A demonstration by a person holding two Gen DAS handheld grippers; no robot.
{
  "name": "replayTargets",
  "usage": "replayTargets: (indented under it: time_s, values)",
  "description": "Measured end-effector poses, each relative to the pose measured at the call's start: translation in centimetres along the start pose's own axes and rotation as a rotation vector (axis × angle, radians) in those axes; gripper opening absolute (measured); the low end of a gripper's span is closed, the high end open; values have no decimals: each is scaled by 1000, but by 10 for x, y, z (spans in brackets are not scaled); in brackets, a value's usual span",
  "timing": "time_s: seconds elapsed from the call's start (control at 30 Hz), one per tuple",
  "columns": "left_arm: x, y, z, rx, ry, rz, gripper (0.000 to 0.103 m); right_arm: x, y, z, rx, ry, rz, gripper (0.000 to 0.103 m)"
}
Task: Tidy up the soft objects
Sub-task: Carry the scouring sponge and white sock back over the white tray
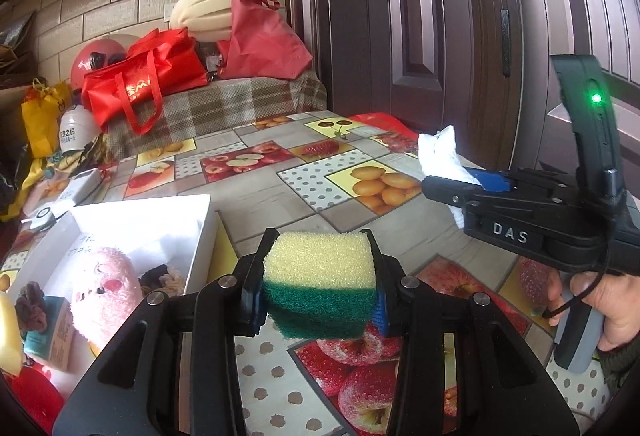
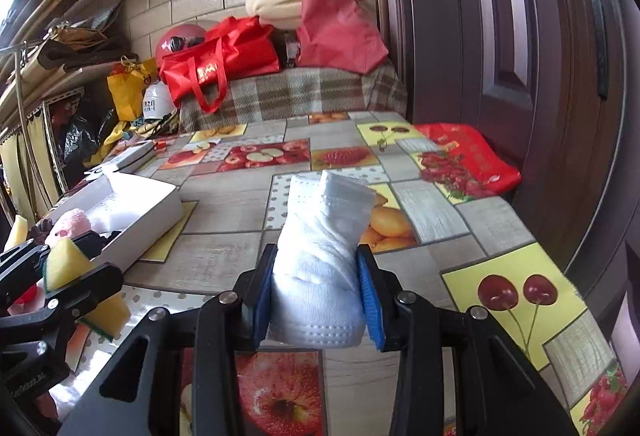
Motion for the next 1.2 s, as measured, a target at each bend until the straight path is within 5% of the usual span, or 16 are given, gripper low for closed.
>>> replayTargets:
  time_s: [0.27,0.8,1.2]
  values:
    - [-21,-4,-3,-6,-6,46,39,-27,1,-16,-32,2,86,38]
    - [-59,-13,-32,-47,14,80,39,-31,-1,-9,22,6,103,38]
    - [-88,-19,-72,-91,73,112,39,-32,2,-50,-16,68,103,38]
Point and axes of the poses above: each gripper's, at about its wrist camera, not at the fingertips, and x roughly the way its jaws point, z to its right, y to its top, the point moved 7 cm from there along x, roughly the way its jaws point, and after that the axes turned 9 degrees about -x, right-handed, at the moved point
